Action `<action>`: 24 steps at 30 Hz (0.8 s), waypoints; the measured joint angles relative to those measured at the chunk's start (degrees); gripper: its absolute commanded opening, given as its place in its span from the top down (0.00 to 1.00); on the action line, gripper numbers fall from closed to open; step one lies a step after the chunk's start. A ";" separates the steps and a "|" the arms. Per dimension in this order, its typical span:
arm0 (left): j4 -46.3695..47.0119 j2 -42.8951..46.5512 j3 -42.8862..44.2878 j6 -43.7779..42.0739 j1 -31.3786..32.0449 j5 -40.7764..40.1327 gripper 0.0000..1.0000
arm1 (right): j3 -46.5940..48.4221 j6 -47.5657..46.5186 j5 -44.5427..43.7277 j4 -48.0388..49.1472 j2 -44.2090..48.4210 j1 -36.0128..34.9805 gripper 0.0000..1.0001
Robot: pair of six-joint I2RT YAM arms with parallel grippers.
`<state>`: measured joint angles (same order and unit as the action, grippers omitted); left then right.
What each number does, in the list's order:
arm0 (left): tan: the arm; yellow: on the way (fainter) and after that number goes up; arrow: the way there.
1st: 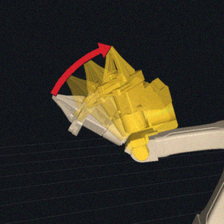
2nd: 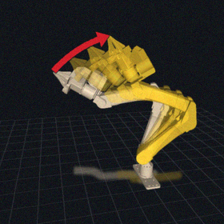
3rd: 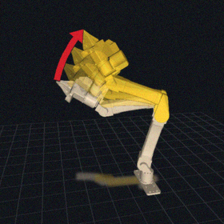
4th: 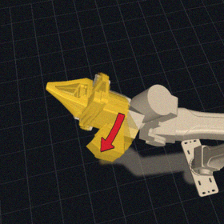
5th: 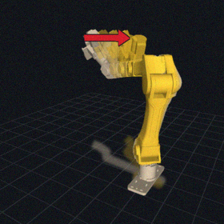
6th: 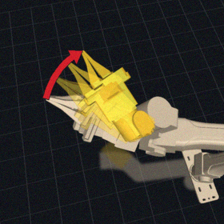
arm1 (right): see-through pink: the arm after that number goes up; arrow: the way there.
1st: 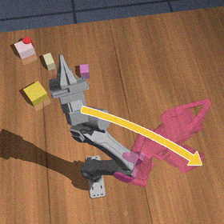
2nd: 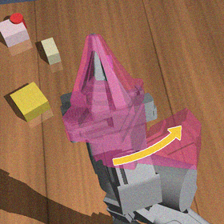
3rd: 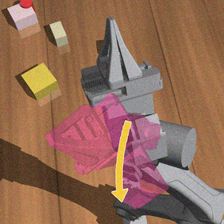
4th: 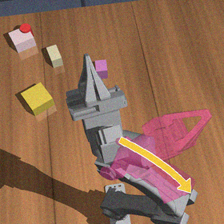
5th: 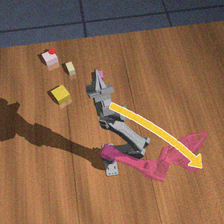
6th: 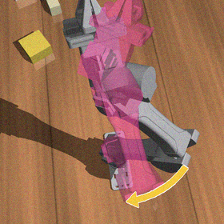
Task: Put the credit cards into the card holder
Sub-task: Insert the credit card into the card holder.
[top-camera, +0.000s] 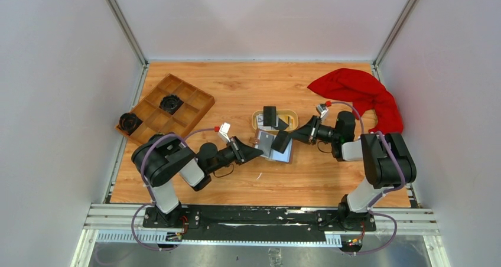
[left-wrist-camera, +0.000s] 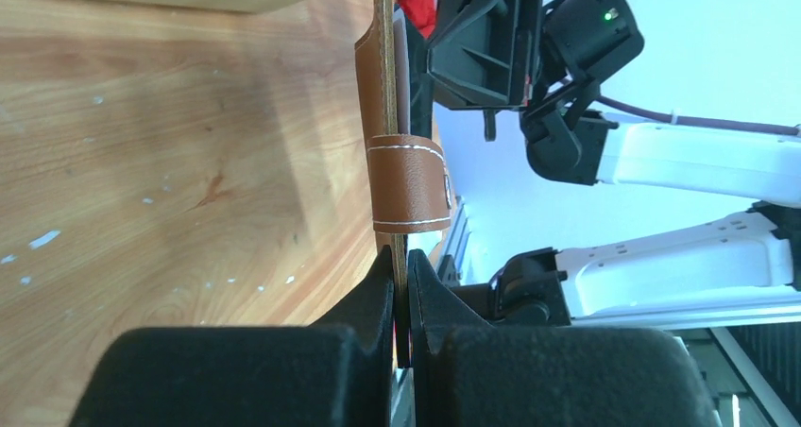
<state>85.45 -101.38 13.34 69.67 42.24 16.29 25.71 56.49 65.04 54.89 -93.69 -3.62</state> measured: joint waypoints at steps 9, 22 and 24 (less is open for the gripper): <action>-0.24 4.44 1.75 1.79 0.83 -1.27 1.00 | -0.20 4.66 -0.63 2.97 6.69 0.00 1.00; -1.68 6.64 3.06 2.10 1.51 -3.58 1.00 | -0.28 5.35 -0.83 3.34 8.74 -0.76 1.00; -2.14 6.95 3.15 1.79 1.51 -3.54 1.00 | -0.28 4.94 -0.55 2.64 8.74 -1.20 1.00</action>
<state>83.31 -94.43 16.49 71.46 43.75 12.75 25.43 61.43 64.49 57.54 -84.95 -4.82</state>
